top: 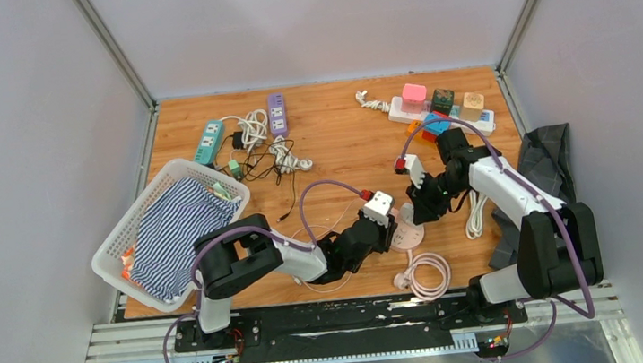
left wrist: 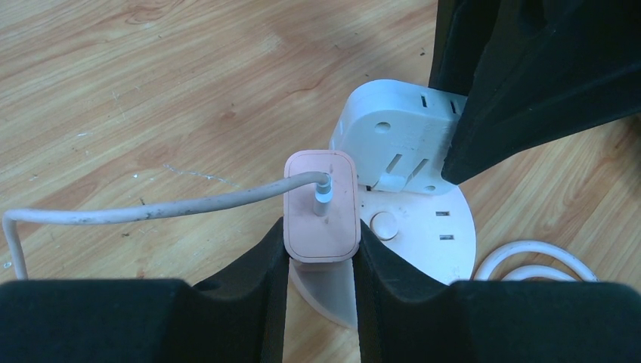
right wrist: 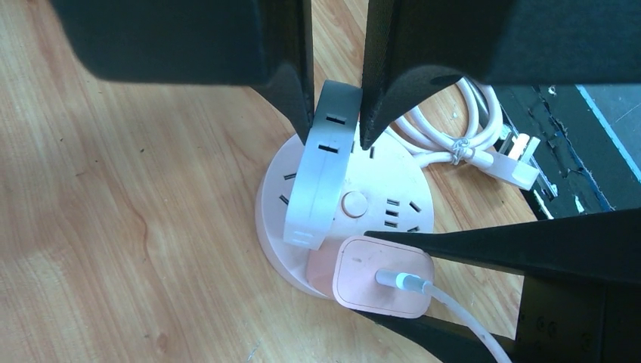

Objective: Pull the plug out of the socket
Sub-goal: Remove the plug from the socket.

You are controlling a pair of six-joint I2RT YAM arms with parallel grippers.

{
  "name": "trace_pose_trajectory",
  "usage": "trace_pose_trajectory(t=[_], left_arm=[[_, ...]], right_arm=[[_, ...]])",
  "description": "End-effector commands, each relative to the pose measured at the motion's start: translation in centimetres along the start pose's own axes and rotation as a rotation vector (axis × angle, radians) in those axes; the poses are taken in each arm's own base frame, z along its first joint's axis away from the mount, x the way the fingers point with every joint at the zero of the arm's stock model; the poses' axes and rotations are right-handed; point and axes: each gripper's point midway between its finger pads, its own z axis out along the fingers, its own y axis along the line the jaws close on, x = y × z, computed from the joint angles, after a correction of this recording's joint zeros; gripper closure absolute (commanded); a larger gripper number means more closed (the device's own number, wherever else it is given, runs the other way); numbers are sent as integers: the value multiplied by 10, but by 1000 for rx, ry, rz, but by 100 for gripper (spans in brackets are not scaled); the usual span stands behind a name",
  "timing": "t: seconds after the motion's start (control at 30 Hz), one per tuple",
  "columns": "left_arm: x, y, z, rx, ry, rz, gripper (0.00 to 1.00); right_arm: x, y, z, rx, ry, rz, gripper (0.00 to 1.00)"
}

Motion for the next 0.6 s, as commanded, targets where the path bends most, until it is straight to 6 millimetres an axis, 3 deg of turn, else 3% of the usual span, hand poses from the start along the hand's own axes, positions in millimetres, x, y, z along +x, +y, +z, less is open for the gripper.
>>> trace_pose_trajectory(t=[0.0, 0.17, 0.3, 0.4, 0.57], left_arm=[[43, -4, -2, 52, 130, -17, 100], [43, -2, -2, 48, 129, -23, 100], [44, 0, -2, 46, 134, -34, 100], [44, 0, -1, 45, 135, -38, 100], [45, -1, 1, 49, 137, -40, 100]], right_arm=[[-11, 53, 9, -220, -50, 17, 100], [7, 0, 3, 20, 51, 139, 100], [11, -16, -4, 91, 36, 187, 100], [3, -1, -2, 18, -17, 164, 100], [-12, 58, 6, -262, -69, 37, 100]])
